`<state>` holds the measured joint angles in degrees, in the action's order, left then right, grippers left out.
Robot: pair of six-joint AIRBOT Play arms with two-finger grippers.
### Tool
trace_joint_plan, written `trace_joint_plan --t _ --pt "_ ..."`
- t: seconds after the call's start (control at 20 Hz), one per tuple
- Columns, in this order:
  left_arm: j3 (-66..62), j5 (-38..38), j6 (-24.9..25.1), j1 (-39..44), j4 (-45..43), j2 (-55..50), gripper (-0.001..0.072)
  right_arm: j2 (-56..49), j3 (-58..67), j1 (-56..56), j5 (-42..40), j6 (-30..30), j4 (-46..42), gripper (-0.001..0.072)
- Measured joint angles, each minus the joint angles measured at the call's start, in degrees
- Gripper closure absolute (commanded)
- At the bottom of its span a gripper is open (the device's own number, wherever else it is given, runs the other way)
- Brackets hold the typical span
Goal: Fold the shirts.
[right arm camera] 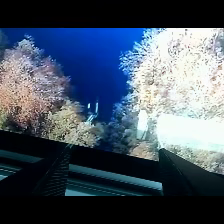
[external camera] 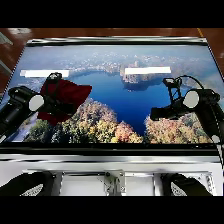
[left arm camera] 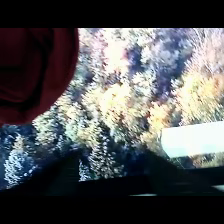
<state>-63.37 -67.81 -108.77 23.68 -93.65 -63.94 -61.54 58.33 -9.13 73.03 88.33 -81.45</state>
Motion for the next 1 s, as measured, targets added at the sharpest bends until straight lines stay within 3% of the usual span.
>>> trace_joint_plan --t 0.1,0.35,0.55,0.95,1.0 --pt "0.0 1.3 0.0 -3.0 -0.8 0.0 0.0005 0.0 0.0 0.0 0.0 1.1 0.0 0.0036" --pt "0.0 8.5 5.9 -14.5 -2.4 -1.8 0.0004 0.0 0.0 0.0 -0.7 7.9 1.2 0.0035" --pt "-2.2 13.4 8.4 -23.5 -2.6 -8.9 0.0003 0.0 0.0 0.0 -2.1 13.4 1.7 0.0036" --pt "-13.2 12.5 12.2 -28.3 5.7 -29.3 0.0010 0.0 0.0 0.0 -4.2 18.0 3.1 0.0036" --pt "-14.5 12.4 12.5 -28.4 6.7 -31.1 0.0070 0.0 0.0 0.0 -4.3 18.2 3.2 0.0036"
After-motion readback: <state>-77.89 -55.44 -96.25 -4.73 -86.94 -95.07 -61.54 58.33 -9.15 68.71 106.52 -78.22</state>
